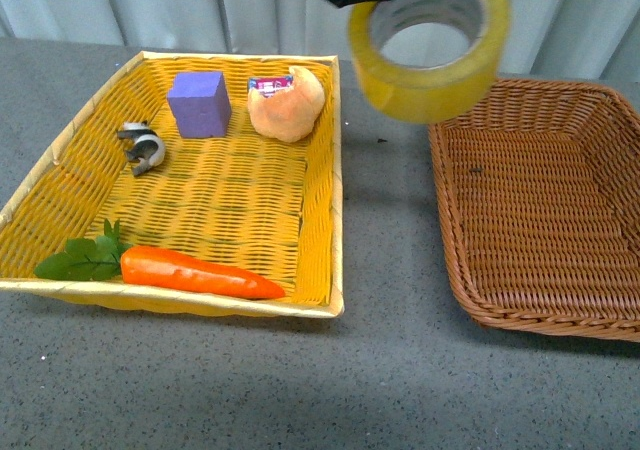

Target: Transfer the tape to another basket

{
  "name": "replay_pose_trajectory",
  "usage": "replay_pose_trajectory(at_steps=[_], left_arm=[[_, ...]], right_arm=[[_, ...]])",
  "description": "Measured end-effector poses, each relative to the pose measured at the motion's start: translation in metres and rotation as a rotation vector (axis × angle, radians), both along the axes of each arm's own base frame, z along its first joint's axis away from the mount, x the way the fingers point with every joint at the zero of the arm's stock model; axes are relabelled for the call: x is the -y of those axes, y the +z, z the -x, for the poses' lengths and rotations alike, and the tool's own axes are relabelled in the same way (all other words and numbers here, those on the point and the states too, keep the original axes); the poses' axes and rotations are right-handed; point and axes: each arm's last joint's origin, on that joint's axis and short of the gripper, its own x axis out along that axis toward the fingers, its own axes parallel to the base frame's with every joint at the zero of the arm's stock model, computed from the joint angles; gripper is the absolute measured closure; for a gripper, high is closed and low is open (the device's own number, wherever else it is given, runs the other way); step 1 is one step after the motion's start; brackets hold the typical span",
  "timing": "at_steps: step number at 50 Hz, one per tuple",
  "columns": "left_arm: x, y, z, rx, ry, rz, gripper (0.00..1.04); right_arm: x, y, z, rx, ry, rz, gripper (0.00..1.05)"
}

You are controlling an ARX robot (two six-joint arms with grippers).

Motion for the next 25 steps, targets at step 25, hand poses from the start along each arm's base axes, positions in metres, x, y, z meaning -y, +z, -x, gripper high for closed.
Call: replay_pose_trajectory(at_steps=[25], left_arm=[[0.051,-0.007,0.011,0.107,-0.236,-0.123,0.91]], right_arm=[[0.0,0.0,0.0,0.0,0.0,0.0,0.09]])
